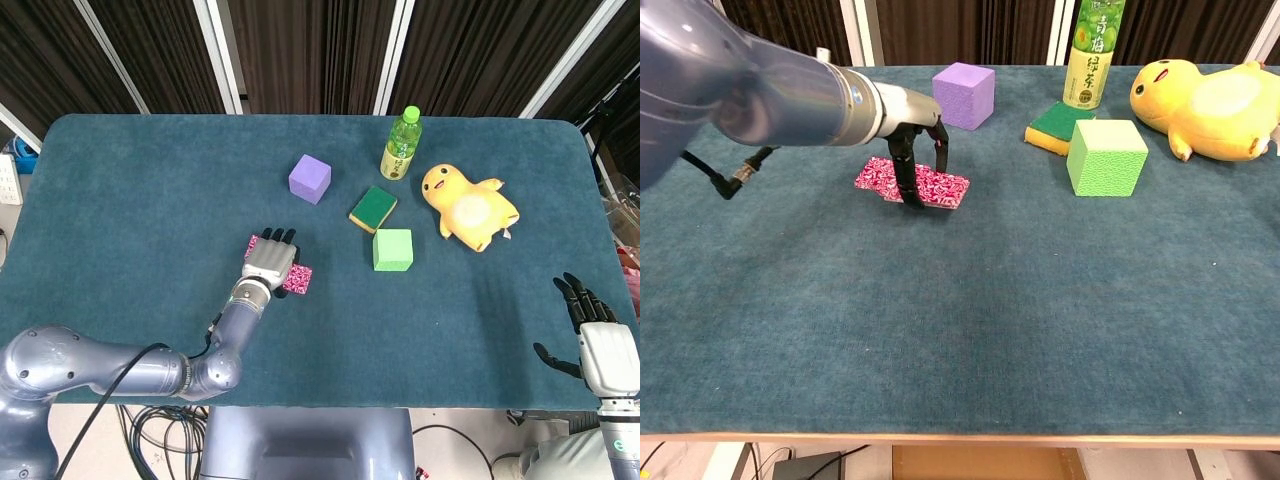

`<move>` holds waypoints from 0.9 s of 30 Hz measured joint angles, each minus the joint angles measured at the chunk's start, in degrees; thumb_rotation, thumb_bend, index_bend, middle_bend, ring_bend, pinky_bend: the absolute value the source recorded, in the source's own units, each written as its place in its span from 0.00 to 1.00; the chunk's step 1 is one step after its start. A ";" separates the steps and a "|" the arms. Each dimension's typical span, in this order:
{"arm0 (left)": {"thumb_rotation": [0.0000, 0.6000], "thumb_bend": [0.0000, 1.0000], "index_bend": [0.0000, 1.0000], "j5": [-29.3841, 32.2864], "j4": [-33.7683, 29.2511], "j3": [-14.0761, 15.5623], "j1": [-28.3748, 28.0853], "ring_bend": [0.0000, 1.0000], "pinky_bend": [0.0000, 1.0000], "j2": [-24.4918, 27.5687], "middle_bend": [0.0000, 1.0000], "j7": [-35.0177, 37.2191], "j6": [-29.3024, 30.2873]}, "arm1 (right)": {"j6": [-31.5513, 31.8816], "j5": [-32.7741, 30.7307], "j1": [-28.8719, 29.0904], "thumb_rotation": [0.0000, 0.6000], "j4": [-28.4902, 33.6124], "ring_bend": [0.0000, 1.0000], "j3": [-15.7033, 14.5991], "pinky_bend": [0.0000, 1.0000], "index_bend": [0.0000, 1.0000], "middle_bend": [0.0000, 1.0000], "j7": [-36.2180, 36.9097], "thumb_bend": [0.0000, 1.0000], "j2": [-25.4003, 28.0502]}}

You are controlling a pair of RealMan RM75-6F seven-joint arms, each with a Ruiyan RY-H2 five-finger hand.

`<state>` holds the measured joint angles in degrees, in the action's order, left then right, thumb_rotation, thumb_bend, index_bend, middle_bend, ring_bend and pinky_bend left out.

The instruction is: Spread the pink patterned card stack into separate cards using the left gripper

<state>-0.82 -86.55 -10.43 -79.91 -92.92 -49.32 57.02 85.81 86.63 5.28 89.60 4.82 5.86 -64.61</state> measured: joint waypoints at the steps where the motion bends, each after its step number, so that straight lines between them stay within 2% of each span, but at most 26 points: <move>1: 1.00 0.31 0.54 0.22 0.81 -0.26 -0.20 0.00 0.00 -0.70 0.11 -0.34 0.15 | -0.02 -0.01 0.00 1.00 -0.02 0.13 0.00 0.24 0.07 0.05 0.03 0.20 0.02; 10: 1.00 0.31 0.54 0.97 3.73 -1.69 -0.98 0.00 0.00 -4.43 0.11 -3.15 1.82 | -0.13 0.03 0.07 1.00 -0.14 0.13 0.00 0.24 0.07 0.05 0.16 0.20 0.04; 19: 1.00 0.31 0.54 0.21 6.45 -3.13 -0.82 0.00 0.00 -7.19 0.11 -4.13 0.82 | -0.22 -0.15 0.09 1.00 -0.12 0.13 0.07 0.24 0.07 0.05 0.26 0.20 0.10; 27: 1.00 0.18 0.44 -1.34 7.26 -3.96 -0.36 0.00 0.00 -8.29 0.11 -4.30 0.19 | -0.34 -0.23 0.13 1.00 -0.12 0.13 0.08 0.24 0.07 0.06 0.27 0.20 0.12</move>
<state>-2.16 -79.29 -14.40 -80.28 -101.21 -53.62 57.21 85.47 86.41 5.41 89.47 4.90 6.13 -64.50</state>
